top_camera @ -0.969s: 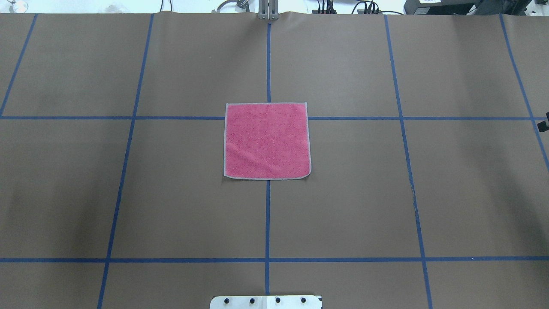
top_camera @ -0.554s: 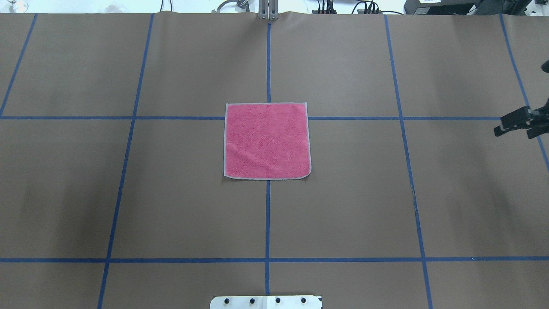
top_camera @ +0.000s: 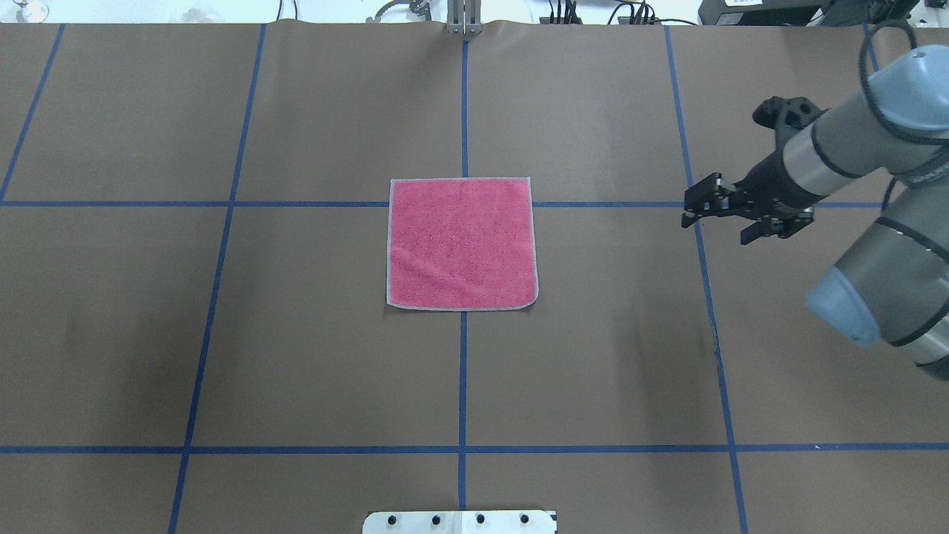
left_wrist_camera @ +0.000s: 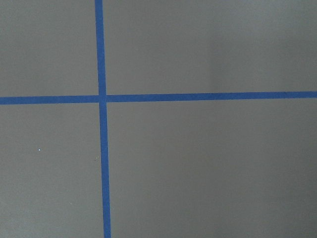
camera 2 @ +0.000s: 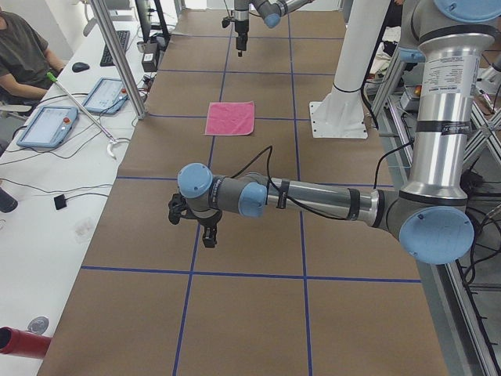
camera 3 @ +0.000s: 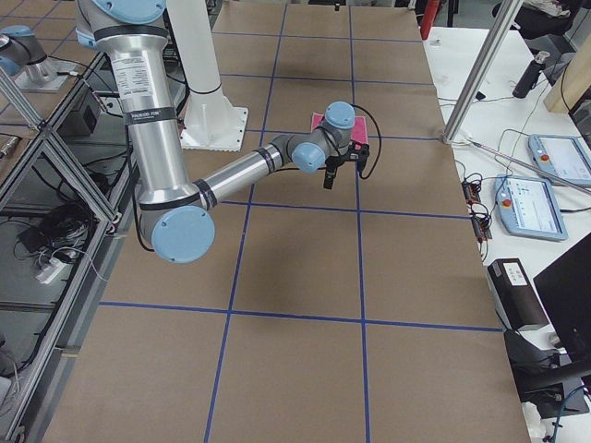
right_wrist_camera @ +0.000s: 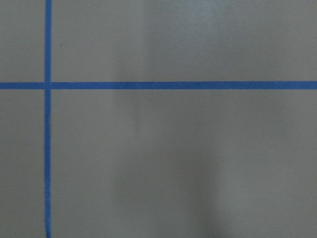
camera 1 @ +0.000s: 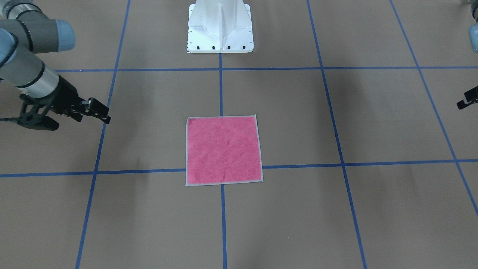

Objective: Fold towel twice with both arms
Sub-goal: 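Move the right gripper to the towel's near corner while the left gripper approaches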

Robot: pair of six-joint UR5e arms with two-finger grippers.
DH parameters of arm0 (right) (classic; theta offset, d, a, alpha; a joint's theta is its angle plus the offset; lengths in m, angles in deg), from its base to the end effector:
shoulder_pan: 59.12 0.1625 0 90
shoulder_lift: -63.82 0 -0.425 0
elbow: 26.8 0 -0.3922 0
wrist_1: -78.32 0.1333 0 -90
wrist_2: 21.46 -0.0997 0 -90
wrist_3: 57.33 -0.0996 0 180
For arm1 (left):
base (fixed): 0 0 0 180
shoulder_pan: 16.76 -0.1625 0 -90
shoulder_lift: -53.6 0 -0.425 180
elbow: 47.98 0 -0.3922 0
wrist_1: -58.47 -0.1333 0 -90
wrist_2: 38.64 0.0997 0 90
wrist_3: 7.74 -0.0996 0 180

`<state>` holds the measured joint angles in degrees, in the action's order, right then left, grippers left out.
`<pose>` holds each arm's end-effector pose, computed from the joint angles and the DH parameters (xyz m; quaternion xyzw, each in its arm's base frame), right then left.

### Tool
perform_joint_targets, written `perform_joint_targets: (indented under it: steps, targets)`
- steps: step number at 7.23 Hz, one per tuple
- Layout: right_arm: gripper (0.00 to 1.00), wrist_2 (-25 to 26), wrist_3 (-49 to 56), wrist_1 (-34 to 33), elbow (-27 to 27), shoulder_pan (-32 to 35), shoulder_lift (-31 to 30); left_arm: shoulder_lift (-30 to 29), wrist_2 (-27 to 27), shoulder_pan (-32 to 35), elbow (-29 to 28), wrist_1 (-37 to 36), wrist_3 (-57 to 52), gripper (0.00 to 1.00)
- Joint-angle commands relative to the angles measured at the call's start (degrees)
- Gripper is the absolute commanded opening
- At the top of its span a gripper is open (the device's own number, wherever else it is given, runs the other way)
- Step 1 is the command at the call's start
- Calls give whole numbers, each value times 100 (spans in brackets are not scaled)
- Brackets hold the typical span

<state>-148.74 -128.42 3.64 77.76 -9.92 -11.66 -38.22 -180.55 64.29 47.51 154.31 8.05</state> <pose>-0.3211 -0.4837 0.3702 -0.0447 -0.4623 0.1126 0.8784 0.0257 -0.5159 0.5745 0.0074 0.4467 -0.0033 0.8946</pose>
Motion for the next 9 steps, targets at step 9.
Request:
perform_joint_targets:
  steps: [9]
  targets:
    - [98,2392,-3683,-3,-935,-2019,1684,-1987,2199,-3717,259,2088,7234,100]
